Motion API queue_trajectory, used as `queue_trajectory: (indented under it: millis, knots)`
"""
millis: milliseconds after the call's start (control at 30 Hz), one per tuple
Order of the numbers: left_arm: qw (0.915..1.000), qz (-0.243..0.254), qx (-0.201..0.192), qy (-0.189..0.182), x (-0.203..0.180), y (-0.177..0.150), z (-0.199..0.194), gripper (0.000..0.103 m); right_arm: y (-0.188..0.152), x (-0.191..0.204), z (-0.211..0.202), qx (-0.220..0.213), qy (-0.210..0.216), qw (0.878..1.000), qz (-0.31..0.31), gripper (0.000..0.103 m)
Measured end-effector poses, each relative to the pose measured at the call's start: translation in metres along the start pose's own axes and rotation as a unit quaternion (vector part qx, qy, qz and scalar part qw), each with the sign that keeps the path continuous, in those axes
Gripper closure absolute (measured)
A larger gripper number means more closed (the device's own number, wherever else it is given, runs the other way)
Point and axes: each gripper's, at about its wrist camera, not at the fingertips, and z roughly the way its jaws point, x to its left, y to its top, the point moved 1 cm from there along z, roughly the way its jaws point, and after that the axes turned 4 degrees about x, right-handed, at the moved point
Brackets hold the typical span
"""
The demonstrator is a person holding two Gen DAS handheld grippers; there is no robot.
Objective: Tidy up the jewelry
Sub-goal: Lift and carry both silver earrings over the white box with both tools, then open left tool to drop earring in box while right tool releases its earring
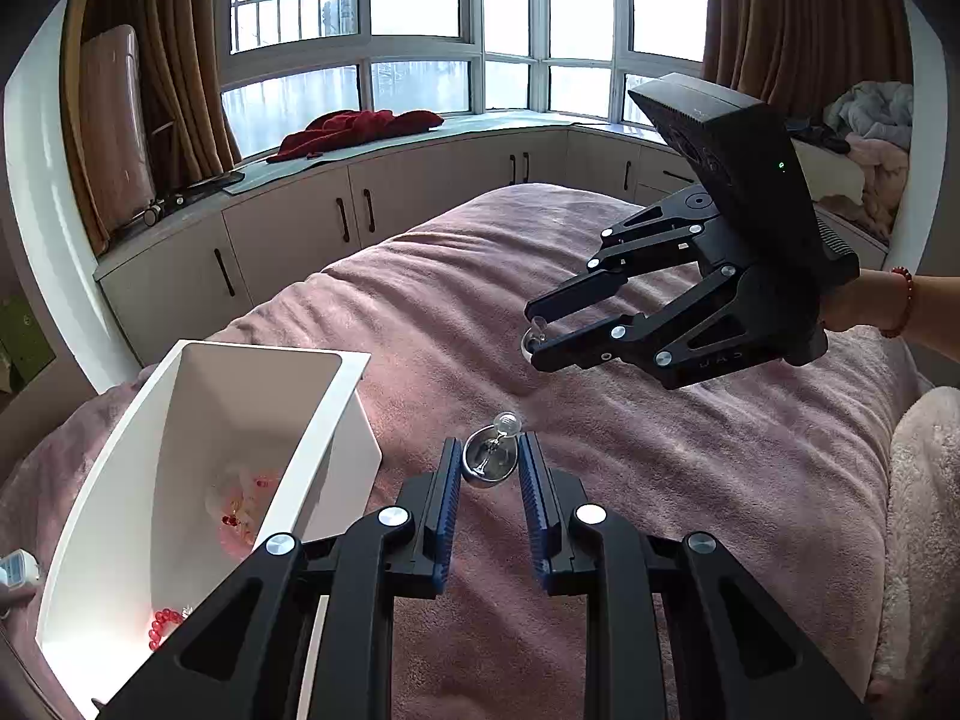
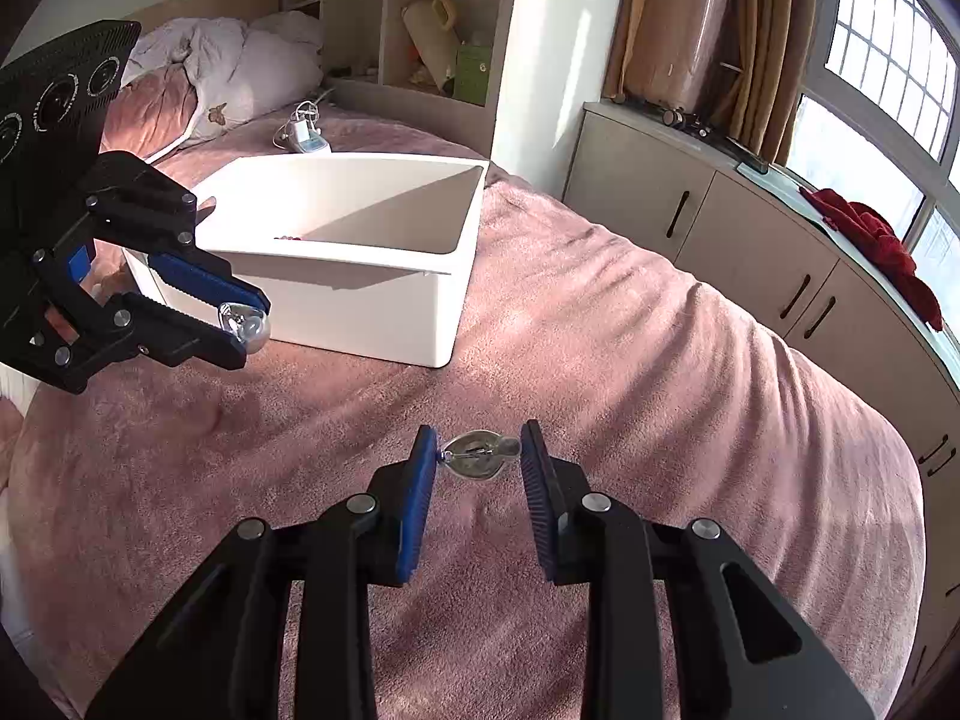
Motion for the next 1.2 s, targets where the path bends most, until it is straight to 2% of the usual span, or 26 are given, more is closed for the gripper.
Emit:
queue_trajectory:
  millis: [300,433,533,633,733,900,1033,1200]
  knots:
    - [0.9961,-0.052,-0.007,0.071,0.055,0.011,-0.077,0.078,0.084,0.022,-0.036,-0.077,0.030,0.996,0.031,0.074]
    - [0.9893,-0.077,0.027,0.121,0.089,0.009,-0.090,0.078,0.118,0.029,-0.037,-0.089,0.049,0.993,0.061,0.074]
    - [0.9828,-0.110,0.054,0.138,0.117,0.002,-0.091,0.078,0.140,0.030,-0.025,-0.080,0.064,0.990,0.099,0.074]
    - [0.9795,-0.108,0.081,0.149,0.133,-0.010,-0.080,0.078,0.156,0.036,-0.007,-0.058,0.076,0.988,0.120,0.074]
    - [0.9747,-0.104,0.128,0.151,0.146,-0.024,-0.058,0.078,0.171,0.050,0.016,-0.022,0.071,0.990,0.117,0.074]
    - [0.9566,-0.152,0.205,0.140,0.170,-0.048,-0.025,0.078,0.181,0.072,0.067,0.052,0.048,0.992,0.101,0.074]
    - [0.9518,-0.179,0.215,0.126,0.183,-0.061,-0.015,0.078,0.180,0.083,0.110,0.102,0.039,0.989,0.095,0.074]
    - [0.9472,-0.160,0.238,0.144,0.193,-0.067,-0.008,0.078,0.183,0.082,0.155,0.146,0.027,0.982,0.115,0.074]
